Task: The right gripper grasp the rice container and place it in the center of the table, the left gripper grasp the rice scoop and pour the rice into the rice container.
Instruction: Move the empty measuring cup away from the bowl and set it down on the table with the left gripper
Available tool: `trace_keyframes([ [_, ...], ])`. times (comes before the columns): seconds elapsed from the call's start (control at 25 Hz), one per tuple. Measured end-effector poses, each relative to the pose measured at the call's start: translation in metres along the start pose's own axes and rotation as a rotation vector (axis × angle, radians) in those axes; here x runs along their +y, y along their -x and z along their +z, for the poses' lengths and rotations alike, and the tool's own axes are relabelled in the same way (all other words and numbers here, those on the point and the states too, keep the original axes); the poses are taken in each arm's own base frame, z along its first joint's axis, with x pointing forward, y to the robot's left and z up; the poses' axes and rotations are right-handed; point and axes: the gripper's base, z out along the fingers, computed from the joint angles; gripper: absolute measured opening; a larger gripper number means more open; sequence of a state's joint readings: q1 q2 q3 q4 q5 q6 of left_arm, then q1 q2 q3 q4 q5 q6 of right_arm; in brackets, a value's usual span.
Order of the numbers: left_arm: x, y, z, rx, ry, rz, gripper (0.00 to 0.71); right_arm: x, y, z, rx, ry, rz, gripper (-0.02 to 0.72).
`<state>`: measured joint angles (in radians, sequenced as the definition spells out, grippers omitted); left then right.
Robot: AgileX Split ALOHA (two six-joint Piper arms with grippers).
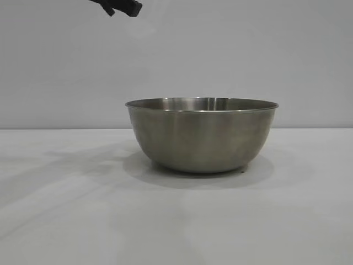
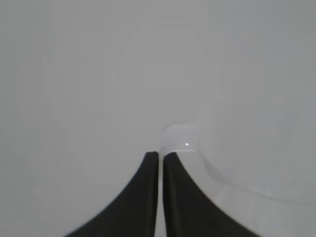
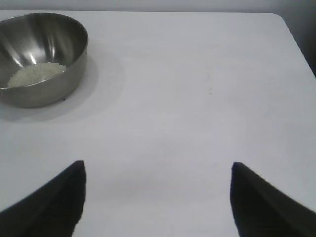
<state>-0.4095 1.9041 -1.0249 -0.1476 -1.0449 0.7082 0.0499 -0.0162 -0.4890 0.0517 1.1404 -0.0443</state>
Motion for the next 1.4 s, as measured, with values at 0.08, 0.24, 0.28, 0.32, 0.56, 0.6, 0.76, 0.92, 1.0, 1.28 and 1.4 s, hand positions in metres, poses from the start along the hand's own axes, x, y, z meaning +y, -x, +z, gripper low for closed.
trace_keyframes([
  [0.08, 0.004, -0.006, 0.000, 0.068, 0.046, -0.053, 0.000, 0.000, 0.000, 0.000, 0.000, 0.000, 0.000, 0.514],
  [0.24, 0.009, -0.018, -0.002, 0.194, 0.112, -0.167, 0.000, 0.000, 0.000, 0.000, 0.000, 0.000, 0.000, 0.514],
  [0.28, 0.009, -0.021, -0.003, 0.224, 0.117, -0.190, 0.000, 0.000, 0.000, 0.000, 0.000, 0.000, 0.000, 0.514],
  [0.32, 0.009, -0.024, -0.004, 0.254, 0.124, -0.212, 0.000, 0.000, 0.000, 0.000, 0.000, 0.000, 0.000, 0.514],
  [0.56, 0.004, -0.039, -0.009, 0.408, 0.108, -0.315, 0.000, 0.000, 0.000, 0.000, 0.000, 0.000, 0.000, 0.514],
  [0.6, 0.006, -0.042, -0.011, 0.420, 0.110, -0.322, 0.000, 0.000, 0.000, 0.000, 0.000, 0.000, 0.000, 0.514],
  [0.76, 0.013, -0.062, -0.024, 0.466, 0.123, -0.388, 0.000, 0.000, 0.000, 0.000, 0.000, 0.000, 0.000, 0.514],
  [0.92, 0.010, -0.078, -0.032, 0.499, 0.108, -0.442, 0.000, 0.000, 0.000, 0.000, 0.000, 0.000, 0.000, 0.514],
  [1.0, 0.003, -0.086, -0.033, 0.504, 0.081, -0.443, 0.000, 0.000, 0.000, 0.000, 0.000, 0.000, 0.000, 0.514],
  [1.28, -0.020, -0.115, -0.039, 0.551, 0.042, -0.462, 0.000, 0.000, 0.000, 0.000, 0.000, 0.000, 0.000, 0.514],
  [1.4, -0.022, -0.120, -0.040, 0.551, 0.045, -0.457, 0.000, 0.000, 0.000, 0.000, 0.000, 0.000, 0.000, 0.514],
])
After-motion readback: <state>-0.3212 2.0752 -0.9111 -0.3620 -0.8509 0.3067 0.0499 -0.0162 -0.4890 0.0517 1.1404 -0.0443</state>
